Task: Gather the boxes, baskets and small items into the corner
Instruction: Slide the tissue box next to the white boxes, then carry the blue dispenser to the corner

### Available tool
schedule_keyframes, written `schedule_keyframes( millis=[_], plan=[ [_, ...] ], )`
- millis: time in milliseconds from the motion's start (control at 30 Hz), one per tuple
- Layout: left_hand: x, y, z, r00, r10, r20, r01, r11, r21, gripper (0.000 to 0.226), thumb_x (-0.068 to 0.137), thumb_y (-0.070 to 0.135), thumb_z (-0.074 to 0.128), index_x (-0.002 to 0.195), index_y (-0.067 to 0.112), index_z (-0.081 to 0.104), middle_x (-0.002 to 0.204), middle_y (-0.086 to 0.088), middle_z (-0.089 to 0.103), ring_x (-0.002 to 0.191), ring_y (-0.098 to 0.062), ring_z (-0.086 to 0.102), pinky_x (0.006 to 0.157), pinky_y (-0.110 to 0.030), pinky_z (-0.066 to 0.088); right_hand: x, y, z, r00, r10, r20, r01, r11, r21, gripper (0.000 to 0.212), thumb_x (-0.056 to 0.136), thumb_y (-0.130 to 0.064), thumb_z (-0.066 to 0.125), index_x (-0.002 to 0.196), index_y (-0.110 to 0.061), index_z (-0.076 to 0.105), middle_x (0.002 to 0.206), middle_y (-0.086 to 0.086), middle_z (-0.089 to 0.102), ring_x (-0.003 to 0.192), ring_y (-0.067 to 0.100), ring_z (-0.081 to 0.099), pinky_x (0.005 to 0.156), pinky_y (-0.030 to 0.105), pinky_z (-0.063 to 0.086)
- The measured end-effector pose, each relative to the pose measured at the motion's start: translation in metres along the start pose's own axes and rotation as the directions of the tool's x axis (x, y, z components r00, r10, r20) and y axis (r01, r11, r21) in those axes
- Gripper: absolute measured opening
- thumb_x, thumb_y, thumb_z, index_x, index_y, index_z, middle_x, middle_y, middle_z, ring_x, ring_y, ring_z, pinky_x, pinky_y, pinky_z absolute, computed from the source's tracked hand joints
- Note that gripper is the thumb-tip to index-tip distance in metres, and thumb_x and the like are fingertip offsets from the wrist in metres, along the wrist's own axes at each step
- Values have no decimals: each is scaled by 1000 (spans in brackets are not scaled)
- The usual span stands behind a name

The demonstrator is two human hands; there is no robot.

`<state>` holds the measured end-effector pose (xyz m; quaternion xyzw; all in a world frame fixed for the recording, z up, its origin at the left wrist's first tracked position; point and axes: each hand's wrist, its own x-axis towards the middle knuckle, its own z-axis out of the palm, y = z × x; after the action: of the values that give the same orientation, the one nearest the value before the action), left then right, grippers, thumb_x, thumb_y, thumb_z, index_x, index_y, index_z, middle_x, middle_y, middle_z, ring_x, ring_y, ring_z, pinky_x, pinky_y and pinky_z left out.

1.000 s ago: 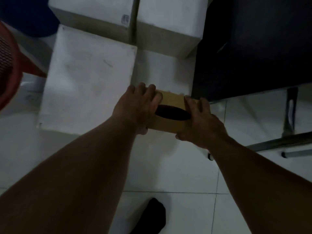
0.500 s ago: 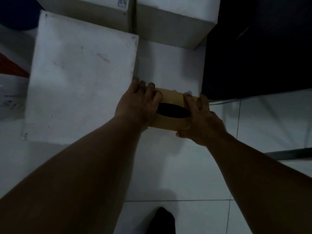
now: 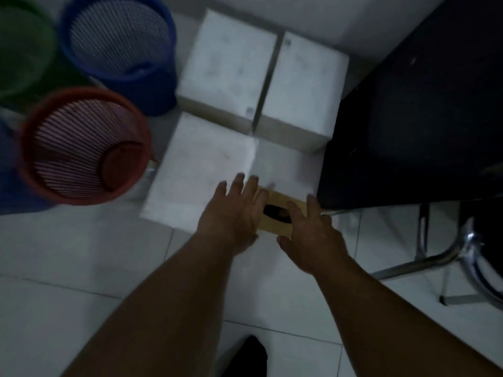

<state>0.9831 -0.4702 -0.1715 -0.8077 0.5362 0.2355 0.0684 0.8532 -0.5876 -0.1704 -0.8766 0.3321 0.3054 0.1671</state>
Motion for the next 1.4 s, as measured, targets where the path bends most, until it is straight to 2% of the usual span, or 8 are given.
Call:
schedule_keyframes(
  millis=[167, 367, 567, 733, 833, 1000, 1267, 1400],
  plan=[
    [-114, 0, -144, 991, -106, -78, 104, 994, -31, 70, 95, 44, 50, 151, 15, 19, 160, -15, 11, 145, -37, 14, 111, -50, 28, -126, -77, -109, 978, -153, -145, 152, 988, -15, 66, 94, -45, 53, 152, -32, 24, 158, 9, 19, 129, 35, 41, 98, 42, 43],
    [-236, 6, -298, 954, -95, -285, 98, 995, -4, 65, 89, 53, 56, 141, 18, 37, 148, -9, 33, 130, -30, 36, 100, -45, 43, -279, -115, -227, 952, -99, -290, 117, 992, 45, 58, 94, -43, 52, 148, -29, 33, 143, 8, 42, 122, 33, 48, 93, 45, 49],
    [-296, 47, -368, 886, 162, -436, -131, 986, 100, 47, 91, 44, 53, 130, 19, 50, 134, -4, 47, 115, -27, 46, 89, -41, 47, -402, -81, -273, 891, 177, -419, -111, 978, 177, 44, 95, -41, 49, 135, -26, 49, 127, 8, 57, 116, 32, 56, 90, 41, 49],
    [-334, 123, -387, 782, 430, -450, -358, 902, 240, 35, 89, 39, 58, 117, 18, 61, 116, -7, 57, 102, -29, 53, 78, -40, 50, -509, -42, -253, 761, 449, -468, -300, 884, 359, 37, 94, -43, 48, 126, -25, 56, 123, 9, 61, 113, 32, 59, 87, 39, 49],
    [-358, 201, -386, 662, 624, -416, -533, 782, 324, 27, 76, 32, 74, 93, 13, 66, 92, -12, 61, 83, -34, 58, 61, -39, 52, -588, -12, -227, 658, 603, -450, -403, 787, 467, 38, 94, -44, 48, 126, -27, 57, 126, 9, 62, 116, 31, 57, 92, 38, 49],
    [-436, 372, -355, 294, 885, -361, -785, 439, 437, 18, 77, 30, 61, 77, 12, 60, 78, -12, 57, 68, -35, 55, 51, -37, 46, -753, 40, -142, 405, 837, -367, -556, 544, 628, 37, 96, -47, 45, 125, -27, 57, 123, 7, 62, 111, 30, 58, 89, 39, 50],
    [-674, 599, -188, -166, 985, -44, -908, -136, 397, 23, 69, 31, 78, 79, 15, 65, 79, -8, 60, 69, -31, 58, 50, -36, 46, -1042, 46, 107, -46, 997, 69, -683, -82, 725, 35, 96, -45, 46, 121, -24, 60, 123, 10, 61, 108, 32, 59, 86, 36, 50],
    [-752, 641, -108, -229, 957, 177, -891, -279, 358, 21, 75, 34, 73, 83, 17, 64, 83, -5, 61, 74, -28, 59, 51, -34, 43, -1131, 30, 197, -152, 955, 253, -644, -290, 708, 33, 96, -43, 47, 119, -25, 62, 123, 10, 62, 106, 33, 60, 86, 36, 51]
  ],
)
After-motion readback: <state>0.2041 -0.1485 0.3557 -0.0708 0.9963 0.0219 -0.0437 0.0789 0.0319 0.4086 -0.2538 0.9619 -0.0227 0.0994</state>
